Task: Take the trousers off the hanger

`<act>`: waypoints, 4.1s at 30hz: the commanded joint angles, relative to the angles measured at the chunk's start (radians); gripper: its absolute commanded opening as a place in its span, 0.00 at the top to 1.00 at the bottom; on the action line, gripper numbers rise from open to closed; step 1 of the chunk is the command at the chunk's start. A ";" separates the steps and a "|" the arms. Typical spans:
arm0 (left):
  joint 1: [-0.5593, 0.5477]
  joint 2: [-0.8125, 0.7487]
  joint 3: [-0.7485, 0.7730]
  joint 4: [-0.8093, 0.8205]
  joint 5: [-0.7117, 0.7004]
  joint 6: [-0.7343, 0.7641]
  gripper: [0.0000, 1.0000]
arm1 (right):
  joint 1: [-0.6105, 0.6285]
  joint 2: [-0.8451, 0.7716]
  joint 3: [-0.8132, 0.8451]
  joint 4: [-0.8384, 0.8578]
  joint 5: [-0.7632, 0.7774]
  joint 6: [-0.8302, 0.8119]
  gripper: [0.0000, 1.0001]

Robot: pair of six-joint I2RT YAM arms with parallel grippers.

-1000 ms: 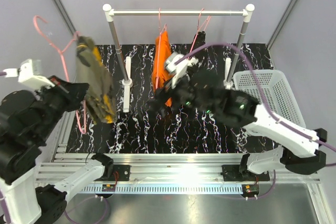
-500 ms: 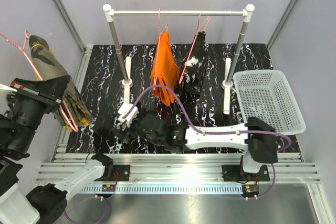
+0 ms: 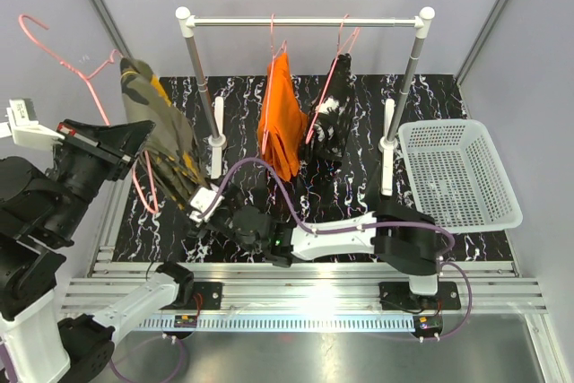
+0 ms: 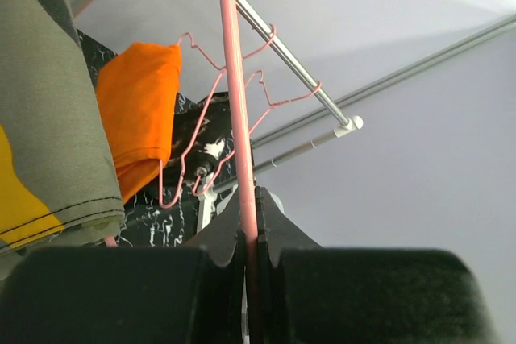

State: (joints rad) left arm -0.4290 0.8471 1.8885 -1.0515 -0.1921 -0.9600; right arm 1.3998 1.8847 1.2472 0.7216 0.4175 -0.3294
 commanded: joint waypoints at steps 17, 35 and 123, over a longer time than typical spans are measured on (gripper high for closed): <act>-0.001 0.090 0.093 0.248 0.134 0.066 1.00 | -0.064 -0.064 0.009 0.059 0.090 -0.160 0.10; -0.001 0.081 0.034 0.317 0.143 0.003 1.00 | -0.076 -0.049 0.084 0.068 0.010 -0.017 0.00; -0.001 0.046 -0.104 0.383 0.158 -0.036 1.00 | -0.150 -0.073 0.382 -0.309 -0.027 0.159 0.15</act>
State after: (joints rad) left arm -0.4297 0.9306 1.7710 -0.9215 -0.0525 -0.9920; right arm 1.2465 1.7847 1.5681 0.3202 0.3172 -0.1802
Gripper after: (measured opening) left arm 0.027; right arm 0.851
